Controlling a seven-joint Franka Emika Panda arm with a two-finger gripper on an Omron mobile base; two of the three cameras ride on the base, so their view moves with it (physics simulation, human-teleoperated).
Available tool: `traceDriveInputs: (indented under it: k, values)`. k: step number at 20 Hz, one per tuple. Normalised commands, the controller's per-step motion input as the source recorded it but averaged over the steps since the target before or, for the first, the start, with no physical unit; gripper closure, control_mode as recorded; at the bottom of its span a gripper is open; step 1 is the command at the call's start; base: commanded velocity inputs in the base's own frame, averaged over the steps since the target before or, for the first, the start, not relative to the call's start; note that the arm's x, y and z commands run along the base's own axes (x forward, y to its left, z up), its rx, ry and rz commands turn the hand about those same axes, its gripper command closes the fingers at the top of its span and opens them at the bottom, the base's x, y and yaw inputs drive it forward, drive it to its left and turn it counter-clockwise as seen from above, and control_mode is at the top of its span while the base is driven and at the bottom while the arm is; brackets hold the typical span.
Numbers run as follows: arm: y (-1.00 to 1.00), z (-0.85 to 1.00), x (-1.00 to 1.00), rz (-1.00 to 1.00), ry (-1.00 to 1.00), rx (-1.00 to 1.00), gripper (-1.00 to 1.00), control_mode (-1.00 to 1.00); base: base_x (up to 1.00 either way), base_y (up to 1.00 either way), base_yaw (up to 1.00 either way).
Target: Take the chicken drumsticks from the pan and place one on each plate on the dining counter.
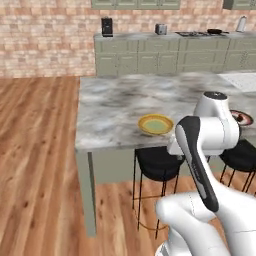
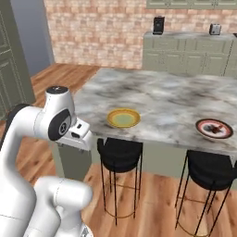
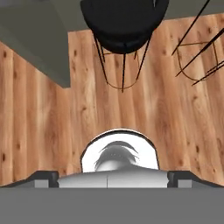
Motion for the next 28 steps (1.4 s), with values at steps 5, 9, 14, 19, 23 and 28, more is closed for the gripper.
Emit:
traceDriveInputs:
  k: [5,9,14,19,23,28]
  values:
    - [0.0,0.0,0.0,0.0,0.0,0.0,-1.0,1.0,0.07,1.0,0.0]
    - [0.0,0.0,0.0,0.0,0.0,0.0,-1.0,1.0,0.34,1.0,-0.01]
    - [0.0,0.0,0.0,0.0,0.0,0.0,-1.0,1.0,0.46,1.0,-0.22]
    - [0.0,0.0,0.0,0.0,0.0,0.0,-1.0,1.0,0.91,0.99,-0.59]
    - [0.0,0.0,0.0,0.0,0.0,0.0,-1.0,1.0,1.0,0.97,-0.65]
    - [0.0,0.0,0.0,0.0,0.0,0.0,-1.0,1.0,0.99,1.0,-0.52]
